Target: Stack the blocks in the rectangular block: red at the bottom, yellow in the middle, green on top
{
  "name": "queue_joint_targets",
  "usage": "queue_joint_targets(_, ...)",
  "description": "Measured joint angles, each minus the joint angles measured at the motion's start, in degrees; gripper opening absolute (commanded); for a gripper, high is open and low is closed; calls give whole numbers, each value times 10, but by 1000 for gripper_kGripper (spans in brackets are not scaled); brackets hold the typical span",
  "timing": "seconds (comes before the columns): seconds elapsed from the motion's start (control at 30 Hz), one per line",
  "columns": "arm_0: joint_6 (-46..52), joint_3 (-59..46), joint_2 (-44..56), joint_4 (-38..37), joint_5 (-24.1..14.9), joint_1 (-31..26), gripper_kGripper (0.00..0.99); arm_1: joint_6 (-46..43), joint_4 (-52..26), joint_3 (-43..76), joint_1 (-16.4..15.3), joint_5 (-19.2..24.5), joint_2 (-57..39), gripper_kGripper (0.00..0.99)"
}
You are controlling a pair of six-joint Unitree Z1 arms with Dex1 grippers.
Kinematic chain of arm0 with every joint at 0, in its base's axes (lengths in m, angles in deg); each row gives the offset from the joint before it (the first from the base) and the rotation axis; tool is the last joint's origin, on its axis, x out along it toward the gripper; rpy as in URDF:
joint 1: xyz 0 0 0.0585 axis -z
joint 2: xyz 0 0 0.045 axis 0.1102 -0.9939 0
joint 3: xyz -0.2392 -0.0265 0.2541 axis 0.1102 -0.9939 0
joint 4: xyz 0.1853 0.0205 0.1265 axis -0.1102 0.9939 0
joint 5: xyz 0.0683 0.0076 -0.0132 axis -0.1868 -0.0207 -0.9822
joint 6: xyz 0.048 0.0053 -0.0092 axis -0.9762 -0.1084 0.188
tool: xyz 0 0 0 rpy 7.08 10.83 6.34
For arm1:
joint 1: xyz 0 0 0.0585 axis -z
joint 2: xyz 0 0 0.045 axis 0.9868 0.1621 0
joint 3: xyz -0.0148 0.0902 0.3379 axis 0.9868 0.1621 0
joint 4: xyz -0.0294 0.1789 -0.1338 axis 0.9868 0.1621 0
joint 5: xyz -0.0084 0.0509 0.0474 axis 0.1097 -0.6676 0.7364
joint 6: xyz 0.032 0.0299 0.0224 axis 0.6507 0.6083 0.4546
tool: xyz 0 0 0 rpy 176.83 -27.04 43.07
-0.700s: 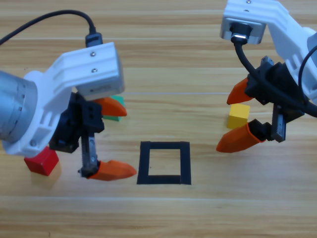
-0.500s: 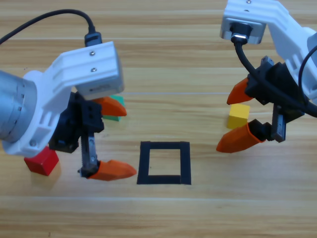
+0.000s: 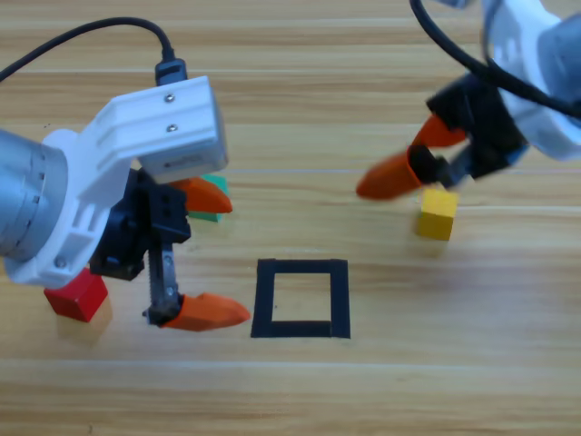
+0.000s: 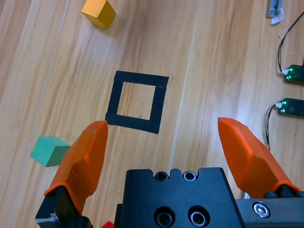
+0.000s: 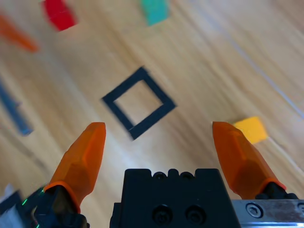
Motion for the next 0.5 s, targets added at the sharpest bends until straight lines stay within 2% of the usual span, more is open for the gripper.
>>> queue_joint_targets(0.23,50,0,0,0,-10,1,989,122,-35,-24,14,164,100,988)
queue_joint_targets(0.33,124,2,0,1,-61,1,963,145,-36,-40,16,180,129,989)
queue_joint_targets(0.5,303,39,0,53,-179,1,962,160,-36,-49,16,204,158,990)
